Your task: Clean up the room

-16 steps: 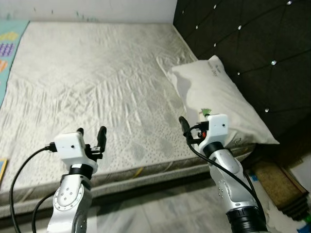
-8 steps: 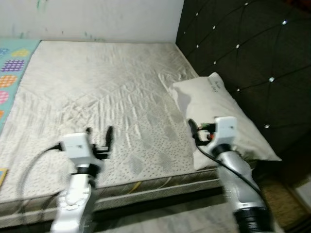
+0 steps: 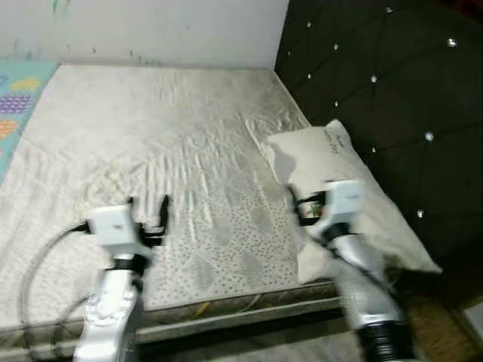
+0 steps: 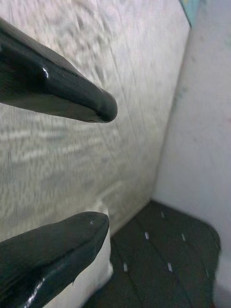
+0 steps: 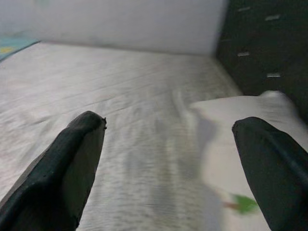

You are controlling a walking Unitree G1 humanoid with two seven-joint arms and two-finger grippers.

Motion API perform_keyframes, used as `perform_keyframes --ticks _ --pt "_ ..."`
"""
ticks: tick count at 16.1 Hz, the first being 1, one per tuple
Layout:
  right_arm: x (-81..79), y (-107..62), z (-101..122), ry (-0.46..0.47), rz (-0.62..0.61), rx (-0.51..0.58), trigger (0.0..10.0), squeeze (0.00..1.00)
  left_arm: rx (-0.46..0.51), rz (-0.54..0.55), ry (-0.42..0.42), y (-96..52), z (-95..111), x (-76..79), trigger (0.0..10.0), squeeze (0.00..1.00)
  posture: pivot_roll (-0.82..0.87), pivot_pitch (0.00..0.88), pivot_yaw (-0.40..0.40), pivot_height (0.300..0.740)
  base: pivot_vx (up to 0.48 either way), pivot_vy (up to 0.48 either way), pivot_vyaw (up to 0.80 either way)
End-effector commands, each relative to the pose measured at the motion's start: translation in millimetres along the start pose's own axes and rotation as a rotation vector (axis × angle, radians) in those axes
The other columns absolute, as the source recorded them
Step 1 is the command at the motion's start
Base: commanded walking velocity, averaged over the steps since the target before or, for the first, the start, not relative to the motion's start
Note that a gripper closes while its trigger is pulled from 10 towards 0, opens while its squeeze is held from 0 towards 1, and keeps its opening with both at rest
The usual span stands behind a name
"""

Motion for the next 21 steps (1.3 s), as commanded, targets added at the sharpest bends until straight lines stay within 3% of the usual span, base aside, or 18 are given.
perform_keyframes --ticks 1,10,13,21 --pt "12.1 -3.1 -0.4 -0.017 -0.031 -0.002 10.0 0.0 -0.003 -0.022 -0.022 0.8 -1.6 8.2 10.0 0.0 -0.01 0.09 -0.116 0.74 0.326 0.0 0.0" --pt "11.1 -3.3 -1.6 -0.029 -0.026 -0.003 10.0 0.0 -0.024 0.013 -0.045 2.1 -6.0 5.5 10.0 0.0 -0.01 0.09 -0.117 0.74 0.027 0.0 0.0" --pt "10.8 -3.4 -1.8 -0.024 -0.024 -0.002 10.0 0.0 -0.025 0.012 -0.049 2.0 -6.2 5.8 10.0 0.0 -0.01 0.09 -0.118 0.74 0.0 0.283 0.64" --pt "11.5 -1.0 -1.2 -0.019 -0.025 -0.005 10.0 0.0 -0.025 0.015 -0.045 3.5 -5.9 3.7 10.0 0.0 -0.02 0.097 -0.11 0.74 0.0 0.316 0.0"
Point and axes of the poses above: a point about 5 cm out from each wrist's last joint towards the gripper, its own y axis pointing out of the wrist towards the gripper, its own z axis along the axis of the wrist's last joint, x = y × z, the point moved 3 cm from there along y, pointing out of the wrist towards the gripper, and after that the axes turned 3 degrees about -y, right-handed, at the moved point
